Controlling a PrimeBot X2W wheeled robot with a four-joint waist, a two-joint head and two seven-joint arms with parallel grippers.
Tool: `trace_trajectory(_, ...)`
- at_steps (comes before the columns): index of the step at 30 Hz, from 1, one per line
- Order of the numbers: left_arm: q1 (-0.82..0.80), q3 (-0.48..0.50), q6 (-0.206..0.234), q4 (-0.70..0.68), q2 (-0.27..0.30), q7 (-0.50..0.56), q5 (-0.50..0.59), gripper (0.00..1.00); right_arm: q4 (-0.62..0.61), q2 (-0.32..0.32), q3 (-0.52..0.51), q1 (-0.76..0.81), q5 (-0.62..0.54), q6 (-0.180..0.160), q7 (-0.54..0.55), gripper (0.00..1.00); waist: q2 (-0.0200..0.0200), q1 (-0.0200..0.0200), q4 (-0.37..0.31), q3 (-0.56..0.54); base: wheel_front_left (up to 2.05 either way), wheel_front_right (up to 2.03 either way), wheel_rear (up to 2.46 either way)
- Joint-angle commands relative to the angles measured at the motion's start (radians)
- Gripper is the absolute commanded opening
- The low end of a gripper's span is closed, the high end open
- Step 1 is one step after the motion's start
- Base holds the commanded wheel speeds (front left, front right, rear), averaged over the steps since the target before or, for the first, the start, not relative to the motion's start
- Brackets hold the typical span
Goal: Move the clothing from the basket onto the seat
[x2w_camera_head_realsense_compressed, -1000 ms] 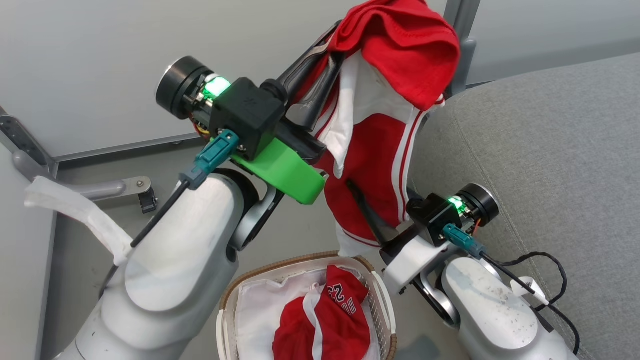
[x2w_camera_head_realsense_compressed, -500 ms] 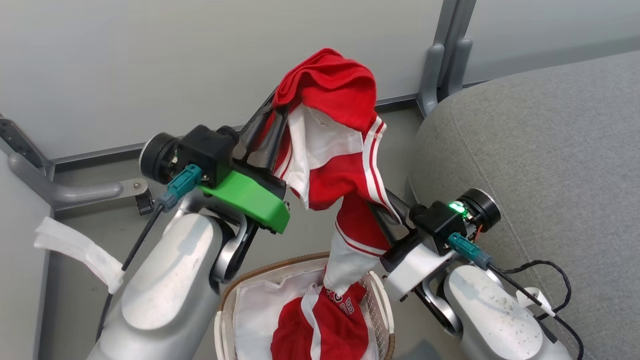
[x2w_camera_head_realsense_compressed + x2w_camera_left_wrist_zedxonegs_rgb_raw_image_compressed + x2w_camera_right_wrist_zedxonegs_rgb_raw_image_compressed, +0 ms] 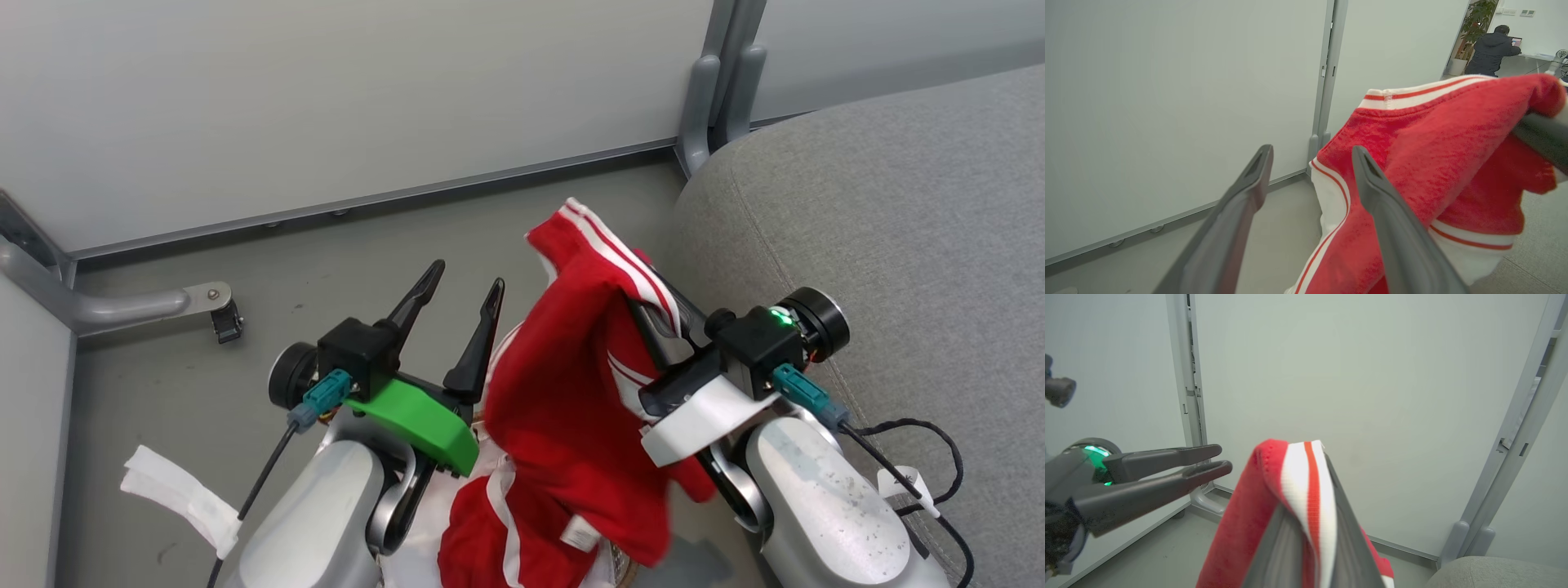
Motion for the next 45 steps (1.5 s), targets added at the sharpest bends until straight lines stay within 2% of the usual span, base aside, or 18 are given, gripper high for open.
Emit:
trace_trajectory(1,0.024,0.004,-0.004,0.009,-0.004,-0.008,0.003,1.0,-0.01,0.0,-0.006,0.005,-0.006,-0.001,-0.002,0.0,-0.0001,0.0,-0.001,0.004,0.0,0.0,0.0)
trace_trajectory(14,0.158,0.07,-0.021,-0.023,-0.049,-0.007,0.051,1.0,-0.048,0.004,-0.059,0.019,-0.027,-0.001,-0.002,0.0,-0.0001,0.0,-0.014,0.017,0.0,0.0,0.0)
trace_trajectory(24,0.184,0.094,-0.025,-0.056,-0.071,-0.007,0.104,1.0,-0.079,0.004,-0.112,-0.009,-0.043,-0.001,-0.002,0.0,-0.0001,0.0,-0.05,0.036,0.0,0.0,0.0)
trace_trajectory(45,0.114,0.029,-0.026,-0.083,-0.05,-0.007,0.167,1.0,-0.145,-0.001,-0.326,0.023,-0.065,-0.001,-0.002,0.0,-0.0001,0.0,-0.358,0.155,0.0,0.0,0.0)
